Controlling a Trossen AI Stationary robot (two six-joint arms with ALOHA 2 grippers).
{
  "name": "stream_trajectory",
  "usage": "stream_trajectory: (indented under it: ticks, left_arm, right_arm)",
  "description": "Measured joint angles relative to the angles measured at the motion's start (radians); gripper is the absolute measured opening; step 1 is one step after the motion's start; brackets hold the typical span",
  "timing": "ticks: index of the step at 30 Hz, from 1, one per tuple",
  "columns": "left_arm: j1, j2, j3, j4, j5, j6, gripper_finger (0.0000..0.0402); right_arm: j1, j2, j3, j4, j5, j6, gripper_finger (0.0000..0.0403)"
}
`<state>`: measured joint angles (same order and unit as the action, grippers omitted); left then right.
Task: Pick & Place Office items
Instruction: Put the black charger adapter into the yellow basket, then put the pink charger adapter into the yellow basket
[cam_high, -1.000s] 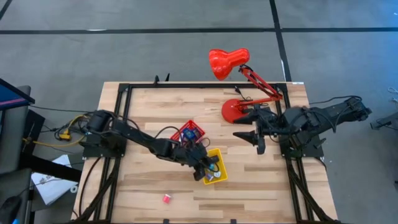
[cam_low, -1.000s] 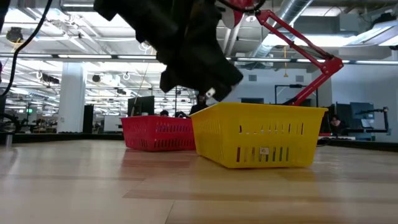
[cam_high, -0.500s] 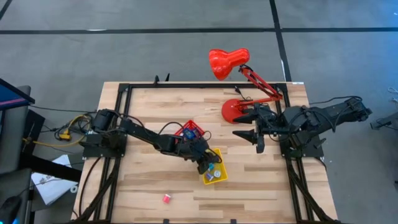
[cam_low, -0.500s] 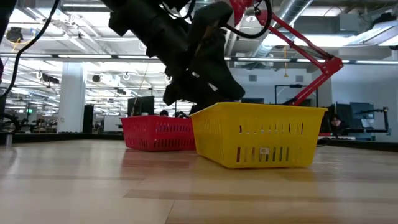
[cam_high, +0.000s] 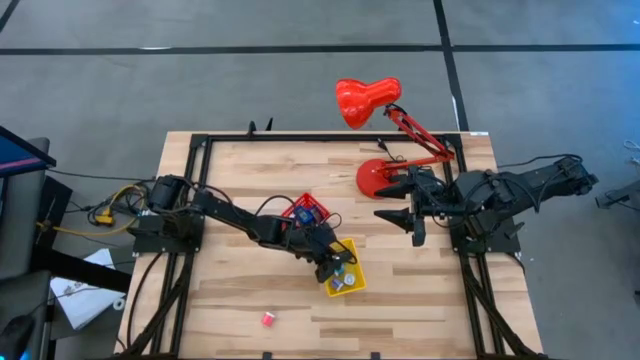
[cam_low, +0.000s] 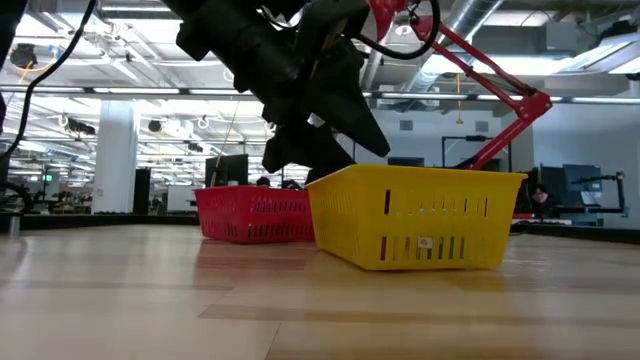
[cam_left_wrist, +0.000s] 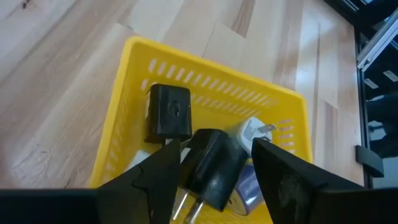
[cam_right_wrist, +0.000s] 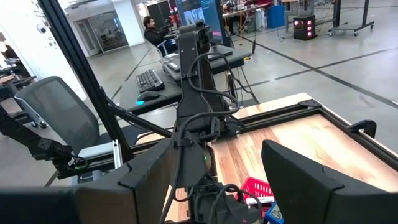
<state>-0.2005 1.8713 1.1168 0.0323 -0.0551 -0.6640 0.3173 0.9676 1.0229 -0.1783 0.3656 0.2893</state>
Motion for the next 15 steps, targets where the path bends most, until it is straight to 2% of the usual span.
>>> stream_trajectory:
  ticks: [8,11,15]
  left_arm:
    - [-0.002,-0.038,0.000,-0.012,0.063,0.001,0.0238]
    - [-0.003,-0.115,-0.001,-0.065,0.055,0.001,0.0249]
    - [-0.011,-0.270,-0.001,-0.214,0.016,0.004,0.0253]
  right_arm:
    - [0.000,0.000,0.000,0.000,0.000,0.000,0.0240]
    - [0.000,0.000,0.000,0.000,0.000,0.000,0.0240]
    - [0.000,0.000,0.000,0.000,0.000,0.000,0.0240]
